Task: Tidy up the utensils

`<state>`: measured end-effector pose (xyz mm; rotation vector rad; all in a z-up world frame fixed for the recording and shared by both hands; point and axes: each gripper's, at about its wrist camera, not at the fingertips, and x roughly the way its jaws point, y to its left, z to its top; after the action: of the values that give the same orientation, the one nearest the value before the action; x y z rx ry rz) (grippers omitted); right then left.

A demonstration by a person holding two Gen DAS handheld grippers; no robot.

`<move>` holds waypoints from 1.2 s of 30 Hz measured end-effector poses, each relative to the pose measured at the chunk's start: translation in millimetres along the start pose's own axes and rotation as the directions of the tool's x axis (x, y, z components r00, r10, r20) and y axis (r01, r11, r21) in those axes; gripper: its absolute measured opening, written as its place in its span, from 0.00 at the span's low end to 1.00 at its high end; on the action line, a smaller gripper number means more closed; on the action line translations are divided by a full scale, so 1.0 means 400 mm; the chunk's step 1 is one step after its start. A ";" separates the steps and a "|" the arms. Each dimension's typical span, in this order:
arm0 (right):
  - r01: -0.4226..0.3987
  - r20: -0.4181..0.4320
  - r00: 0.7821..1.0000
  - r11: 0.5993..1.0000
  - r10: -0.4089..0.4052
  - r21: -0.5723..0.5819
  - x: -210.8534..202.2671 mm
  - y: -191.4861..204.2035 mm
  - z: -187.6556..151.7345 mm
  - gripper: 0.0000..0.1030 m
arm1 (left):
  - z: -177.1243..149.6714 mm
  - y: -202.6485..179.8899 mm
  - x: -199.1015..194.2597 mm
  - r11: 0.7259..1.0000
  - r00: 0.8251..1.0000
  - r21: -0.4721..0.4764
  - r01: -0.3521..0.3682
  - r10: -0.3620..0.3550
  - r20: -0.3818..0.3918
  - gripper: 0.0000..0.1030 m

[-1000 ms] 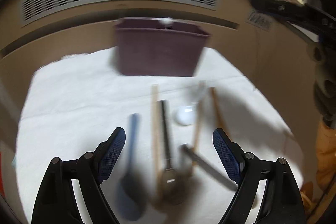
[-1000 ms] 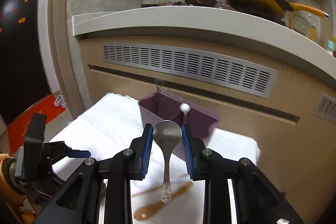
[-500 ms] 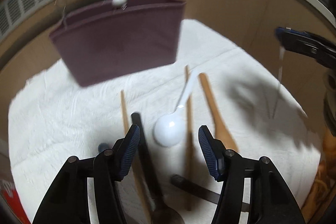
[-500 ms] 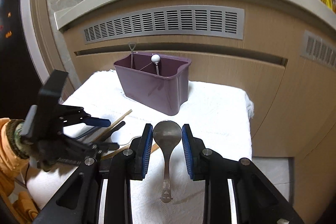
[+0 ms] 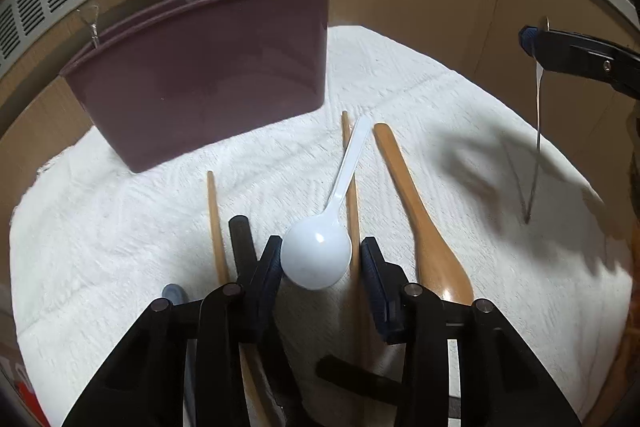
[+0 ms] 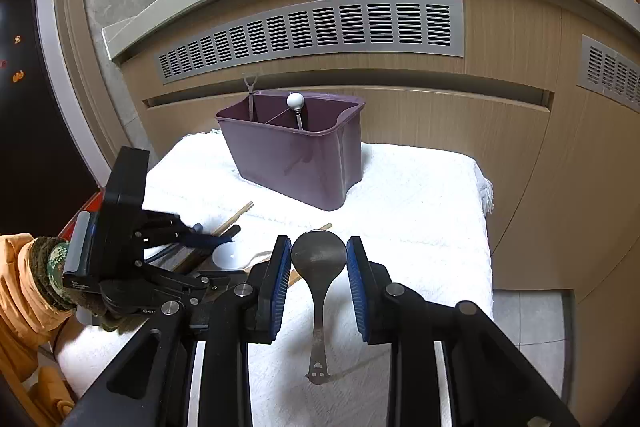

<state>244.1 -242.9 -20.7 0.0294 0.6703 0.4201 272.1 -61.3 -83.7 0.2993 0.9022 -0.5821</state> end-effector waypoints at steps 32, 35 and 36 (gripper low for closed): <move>0.006 0.000 1.000 0.997 -0.006 -0.078 -0.079 0.135 -0.014 0.25 | -0.054 0.045 -0.418 0.948 0.909 -0.287 0.134 -0.003 0.416 0.14; 0.015 0.018 1.000 0.995 -0.014 -0.103 -0.100 0.156 -0.016 0.25 | -0.058 0.048 -0.437 0.940 0.899 -0.310 0.140 0.011 0.437 0.14; 0.018 0.020 1.000 0.994 -0.016 -0.107 -0.104 0.159 -0.017 0.25 | -0.060 0.045 -0.441 0.940 0.897 -0.311 0.138 0.014 0.441 0.14</move>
<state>187.4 -201.4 9.0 -0.0741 0.6278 0.4383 182.4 26.0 44.2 -0.1711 0.5575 -0.5158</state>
